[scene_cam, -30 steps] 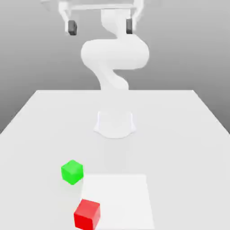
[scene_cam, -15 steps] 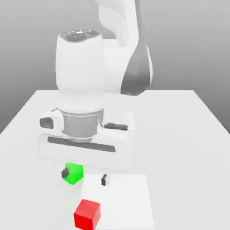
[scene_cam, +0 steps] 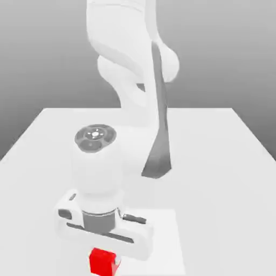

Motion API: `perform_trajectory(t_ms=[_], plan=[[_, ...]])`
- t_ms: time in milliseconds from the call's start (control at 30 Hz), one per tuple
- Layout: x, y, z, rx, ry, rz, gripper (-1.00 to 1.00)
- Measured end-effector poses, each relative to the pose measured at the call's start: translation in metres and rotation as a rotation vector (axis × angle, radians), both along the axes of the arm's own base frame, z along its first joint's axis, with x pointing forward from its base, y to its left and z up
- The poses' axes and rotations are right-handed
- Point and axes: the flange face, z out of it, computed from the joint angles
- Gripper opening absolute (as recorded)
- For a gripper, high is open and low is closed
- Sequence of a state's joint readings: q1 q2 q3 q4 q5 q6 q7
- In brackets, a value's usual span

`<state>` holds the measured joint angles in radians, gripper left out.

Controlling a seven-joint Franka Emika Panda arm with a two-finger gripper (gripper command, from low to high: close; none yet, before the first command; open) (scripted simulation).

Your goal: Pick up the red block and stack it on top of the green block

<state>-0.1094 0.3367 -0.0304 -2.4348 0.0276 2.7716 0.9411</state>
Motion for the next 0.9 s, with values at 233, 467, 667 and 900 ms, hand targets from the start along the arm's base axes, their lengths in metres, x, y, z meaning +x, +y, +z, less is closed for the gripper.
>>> perform_trajectory(t_ms=[233,467,667,900], plan=[[-0.044,-0.032,0.057,-0.028,0.004,0.003,-1.00],[-0.140,-0.068,0.078,-0.025,0.007,0.012,-1.00],[-0.177,-0.069,0.054,0.004,-0.001,0.027,-1.00],[-0.177,-0.065,0.015,0.002,0.000,0.039,1.00]])
